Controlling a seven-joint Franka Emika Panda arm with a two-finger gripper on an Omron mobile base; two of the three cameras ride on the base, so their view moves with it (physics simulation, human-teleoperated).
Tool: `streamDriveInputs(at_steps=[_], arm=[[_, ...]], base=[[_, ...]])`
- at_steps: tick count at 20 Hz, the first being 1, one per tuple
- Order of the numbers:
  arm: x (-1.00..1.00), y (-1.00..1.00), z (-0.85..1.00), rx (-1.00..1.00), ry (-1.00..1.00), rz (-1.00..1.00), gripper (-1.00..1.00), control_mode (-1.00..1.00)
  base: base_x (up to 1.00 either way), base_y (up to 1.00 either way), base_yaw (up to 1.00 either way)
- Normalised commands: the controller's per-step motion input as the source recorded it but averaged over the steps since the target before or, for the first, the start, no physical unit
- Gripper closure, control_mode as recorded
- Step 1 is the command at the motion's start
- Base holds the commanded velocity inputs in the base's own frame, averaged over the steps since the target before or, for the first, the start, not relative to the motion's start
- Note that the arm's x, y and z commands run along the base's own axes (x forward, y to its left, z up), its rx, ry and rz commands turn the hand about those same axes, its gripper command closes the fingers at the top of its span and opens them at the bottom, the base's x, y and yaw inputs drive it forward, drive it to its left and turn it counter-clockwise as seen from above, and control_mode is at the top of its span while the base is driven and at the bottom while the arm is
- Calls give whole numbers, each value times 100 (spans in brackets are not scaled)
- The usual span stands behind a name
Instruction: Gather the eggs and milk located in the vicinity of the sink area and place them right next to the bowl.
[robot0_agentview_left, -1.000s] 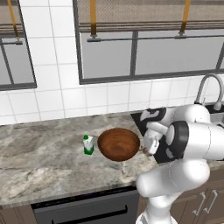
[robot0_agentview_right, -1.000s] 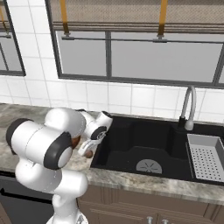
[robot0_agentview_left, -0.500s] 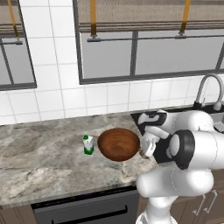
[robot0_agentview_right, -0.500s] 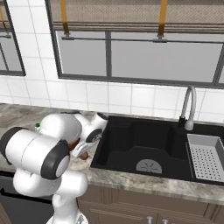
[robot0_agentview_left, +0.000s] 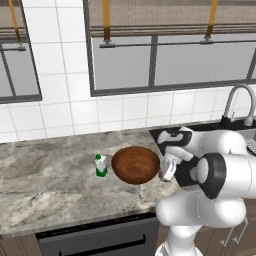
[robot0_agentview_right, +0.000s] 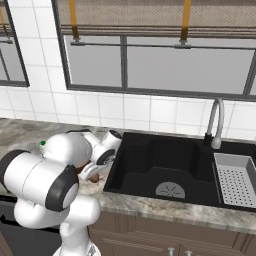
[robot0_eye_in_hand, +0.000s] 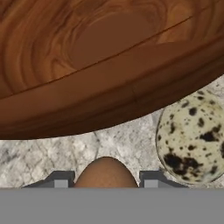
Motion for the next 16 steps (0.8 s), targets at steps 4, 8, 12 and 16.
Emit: streamDriveInputs(at_steps=[4,8,12,16], arm=[[0,32,0,0,-1,-2,100,-100],[0,14,-1,0,-1,-1,100,-100],[0,0,0,0,0,0,100,-100],[0,0,0,0,0,0,-100,-100]], base=[[0,0,0],[0,0,0],[0,0,0],[0,0,0]])
